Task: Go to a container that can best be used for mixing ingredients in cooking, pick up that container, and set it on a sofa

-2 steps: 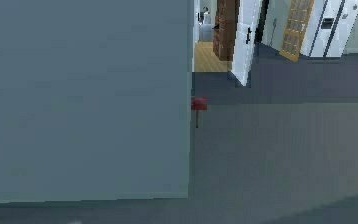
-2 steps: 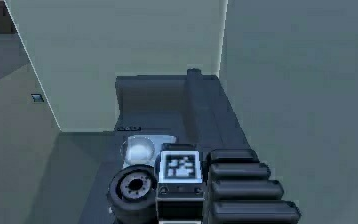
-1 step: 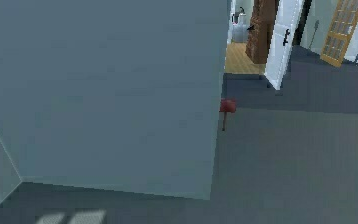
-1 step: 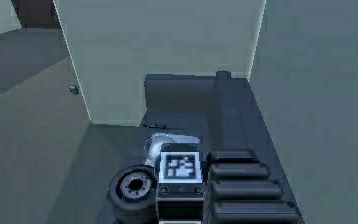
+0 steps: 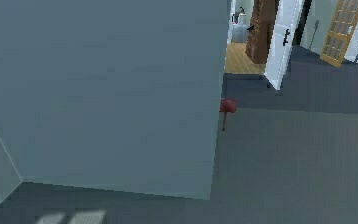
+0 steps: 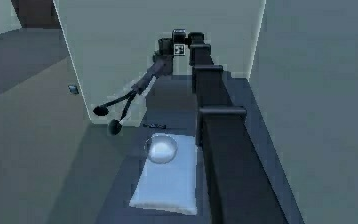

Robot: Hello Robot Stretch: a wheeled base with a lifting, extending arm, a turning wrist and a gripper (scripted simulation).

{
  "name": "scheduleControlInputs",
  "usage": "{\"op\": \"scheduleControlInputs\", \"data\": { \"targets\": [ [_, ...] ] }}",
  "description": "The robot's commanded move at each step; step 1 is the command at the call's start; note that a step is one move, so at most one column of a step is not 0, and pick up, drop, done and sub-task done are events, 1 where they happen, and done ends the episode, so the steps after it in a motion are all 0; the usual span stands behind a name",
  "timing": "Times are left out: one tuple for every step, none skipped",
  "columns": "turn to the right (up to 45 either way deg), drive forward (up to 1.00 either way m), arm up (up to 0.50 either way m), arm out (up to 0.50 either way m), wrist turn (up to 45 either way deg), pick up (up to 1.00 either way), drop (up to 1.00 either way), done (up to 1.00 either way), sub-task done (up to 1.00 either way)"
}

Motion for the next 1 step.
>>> {"op": "scheduleControlInputs", "data": {
  "targets": [
    [0.0, 0.0, 0.0, 0.0, 45.0, 0.0, 0.0, 0.0, 0.0]
  ]
}}
